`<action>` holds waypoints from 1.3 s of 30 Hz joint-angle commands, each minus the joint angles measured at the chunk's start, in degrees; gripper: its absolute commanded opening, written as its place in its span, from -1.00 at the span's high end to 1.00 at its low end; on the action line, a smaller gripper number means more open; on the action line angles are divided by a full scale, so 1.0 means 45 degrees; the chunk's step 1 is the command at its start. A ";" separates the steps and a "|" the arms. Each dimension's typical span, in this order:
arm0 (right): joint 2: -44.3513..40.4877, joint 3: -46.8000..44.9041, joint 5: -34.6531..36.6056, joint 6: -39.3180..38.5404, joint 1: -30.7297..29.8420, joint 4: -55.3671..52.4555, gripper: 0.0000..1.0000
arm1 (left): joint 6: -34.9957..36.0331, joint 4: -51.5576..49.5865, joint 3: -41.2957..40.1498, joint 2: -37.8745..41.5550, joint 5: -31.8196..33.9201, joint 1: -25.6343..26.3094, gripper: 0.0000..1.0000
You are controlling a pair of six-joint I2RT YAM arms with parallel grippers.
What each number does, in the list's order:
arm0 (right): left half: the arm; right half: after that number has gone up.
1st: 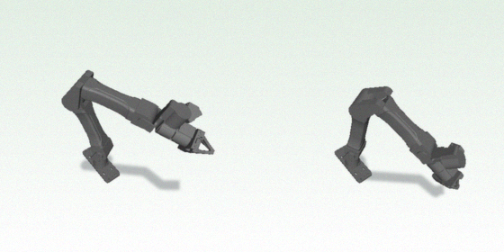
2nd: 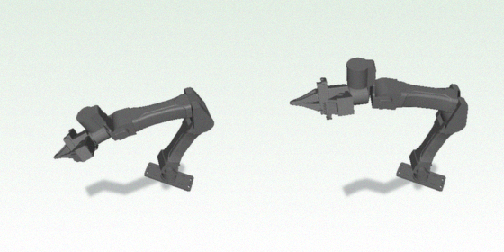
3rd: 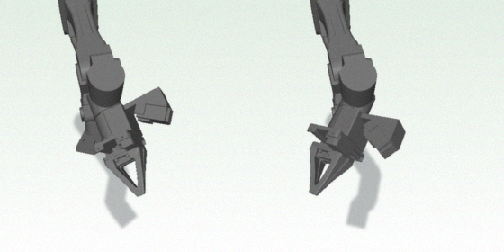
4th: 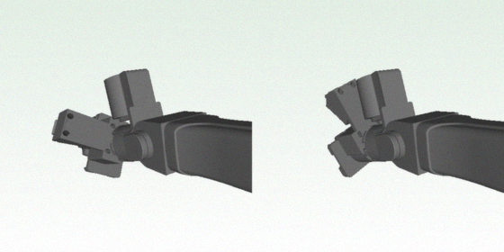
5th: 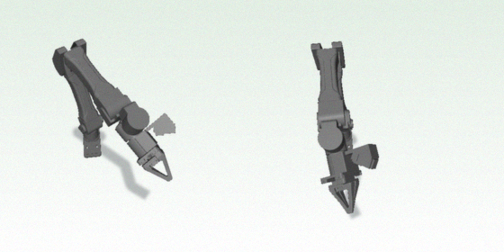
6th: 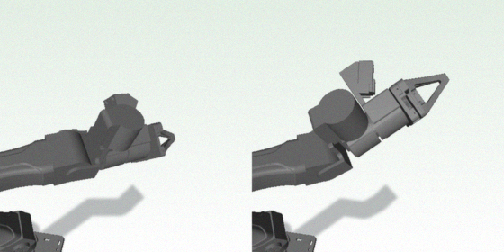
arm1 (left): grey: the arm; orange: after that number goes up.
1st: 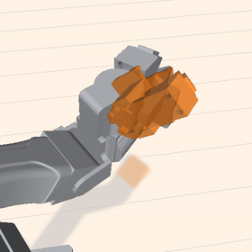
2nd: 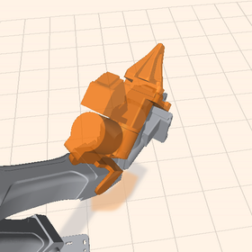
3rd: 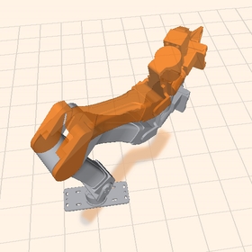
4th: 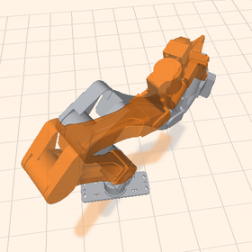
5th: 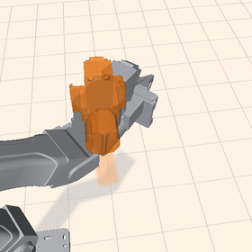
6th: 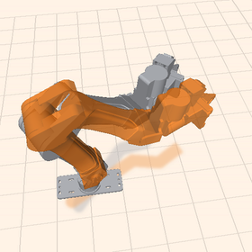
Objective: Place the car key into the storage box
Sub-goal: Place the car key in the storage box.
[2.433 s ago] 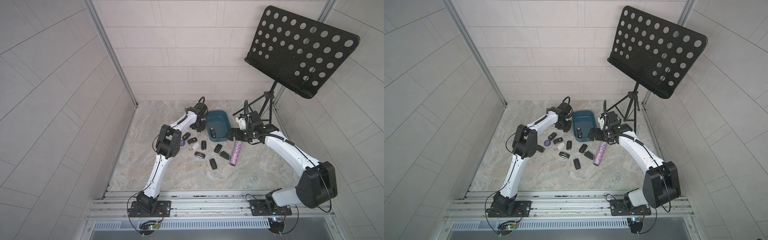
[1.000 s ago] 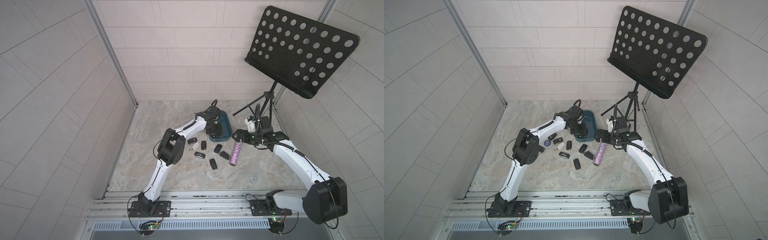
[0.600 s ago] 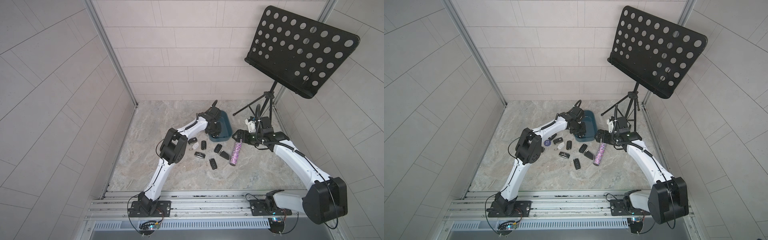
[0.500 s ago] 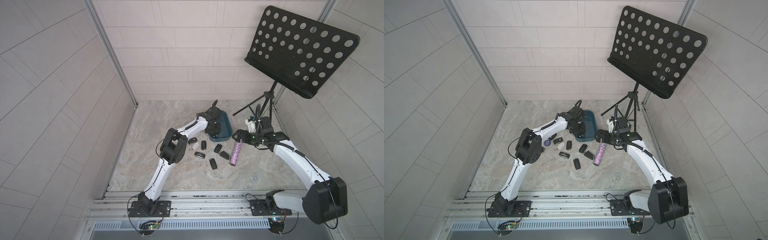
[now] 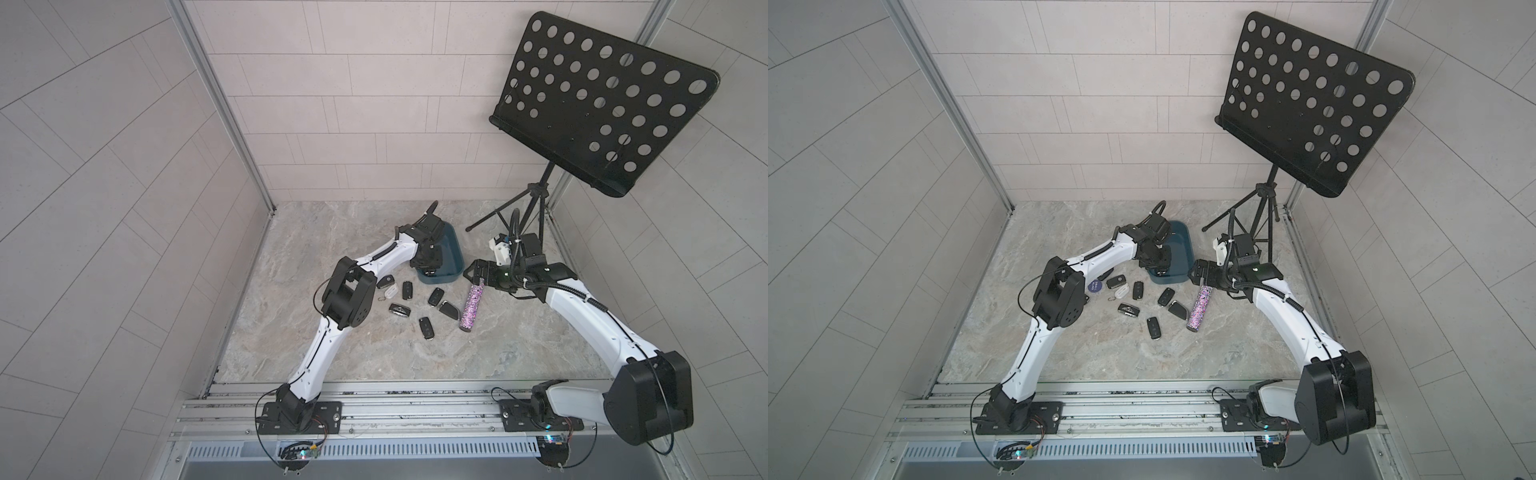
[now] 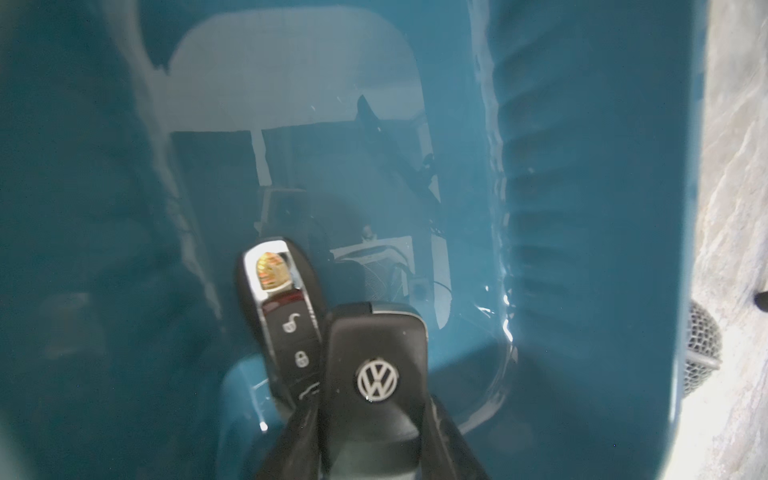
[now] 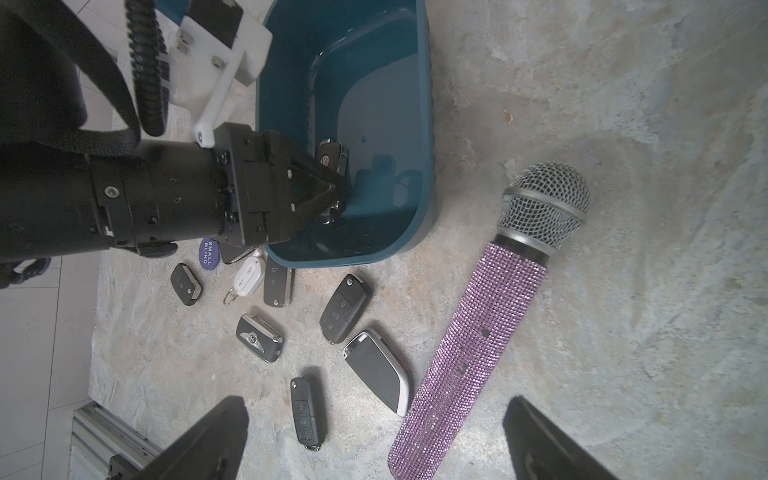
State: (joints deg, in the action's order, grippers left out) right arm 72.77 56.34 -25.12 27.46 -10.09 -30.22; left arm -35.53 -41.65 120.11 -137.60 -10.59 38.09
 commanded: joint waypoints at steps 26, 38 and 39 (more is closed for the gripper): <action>0.0146 -0.0235 -0.0715 -0.0339 -0.0009 -0.0032 -0.99 | 0.0517 -0.0903 0.0359 0.0695 -0.0211 0.0014 -0.11; 0.0002 -0.0989 -0.0090 -0.0989 -0.1441 0.0374 -0.98 | 0.1199 -0.1336 -0.0769 0.3731 -0.0401 -0.0593 -0.18; 0.0100 -0.0938 0.0056 -0.1075 -0.1675 0.0314 -0.98 | 0.1268 -0.1384 -0.1101 0.4104 -0.0318 -0.0673 -0.18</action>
State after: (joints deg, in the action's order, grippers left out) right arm 73.12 51.79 -26.81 24.38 -15.64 -29.76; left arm -31.55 -45.80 117.80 -124.29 -13.06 36.23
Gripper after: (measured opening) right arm 0.993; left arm 0.588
